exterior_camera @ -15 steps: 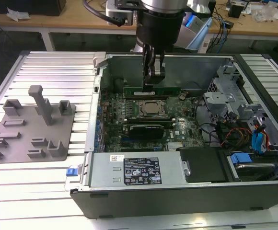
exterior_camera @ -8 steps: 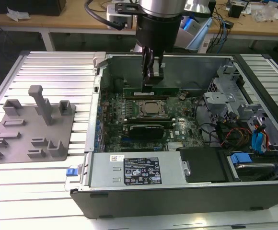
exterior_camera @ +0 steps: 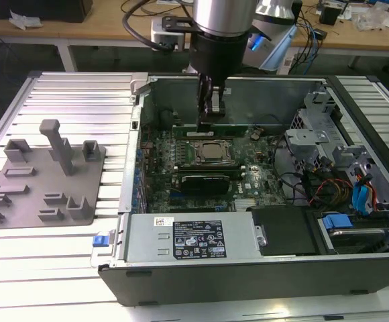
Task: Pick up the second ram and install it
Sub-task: 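Pick up the second ram and move it above second insertion slot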
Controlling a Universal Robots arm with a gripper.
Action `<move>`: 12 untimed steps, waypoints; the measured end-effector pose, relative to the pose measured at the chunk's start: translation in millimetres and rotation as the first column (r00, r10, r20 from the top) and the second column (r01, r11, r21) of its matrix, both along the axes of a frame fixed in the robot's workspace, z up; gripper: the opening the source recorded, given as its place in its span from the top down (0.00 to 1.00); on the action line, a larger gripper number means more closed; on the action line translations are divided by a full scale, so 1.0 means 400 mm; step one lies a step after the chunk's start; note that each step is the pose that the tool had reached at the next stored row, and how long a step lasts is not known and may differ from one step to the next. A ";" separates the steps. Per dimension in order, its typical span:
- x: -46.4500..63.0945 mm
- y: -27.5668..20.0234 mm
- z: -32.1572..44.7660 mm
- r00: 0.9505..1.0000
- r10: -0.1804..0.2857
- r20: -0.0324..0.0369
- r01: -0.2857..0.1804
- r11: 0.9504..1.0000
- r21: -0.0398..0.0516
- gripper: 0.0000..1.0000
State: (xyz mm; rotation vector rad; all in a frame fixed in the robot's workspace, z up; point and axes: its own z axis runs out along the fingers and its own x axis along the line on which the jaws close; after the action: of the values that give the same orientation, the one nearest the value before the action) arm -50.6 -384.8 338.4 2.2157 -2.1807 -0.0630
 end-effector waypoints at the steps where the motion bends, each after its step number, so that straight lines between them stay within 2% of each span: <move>1: 0.000 0.003 -0.004 1.000 0.000 0.000 0.000 1.000 0.000 0.91; 12: 0.000 0.043 -0.051 1.000 0.000 0.000 0.000 1.000 0.000 0.91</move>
State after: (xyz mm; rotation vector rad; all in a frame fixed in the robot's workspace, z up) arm -50.6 -367.4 318.0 2.2159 -2.1807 -0.0630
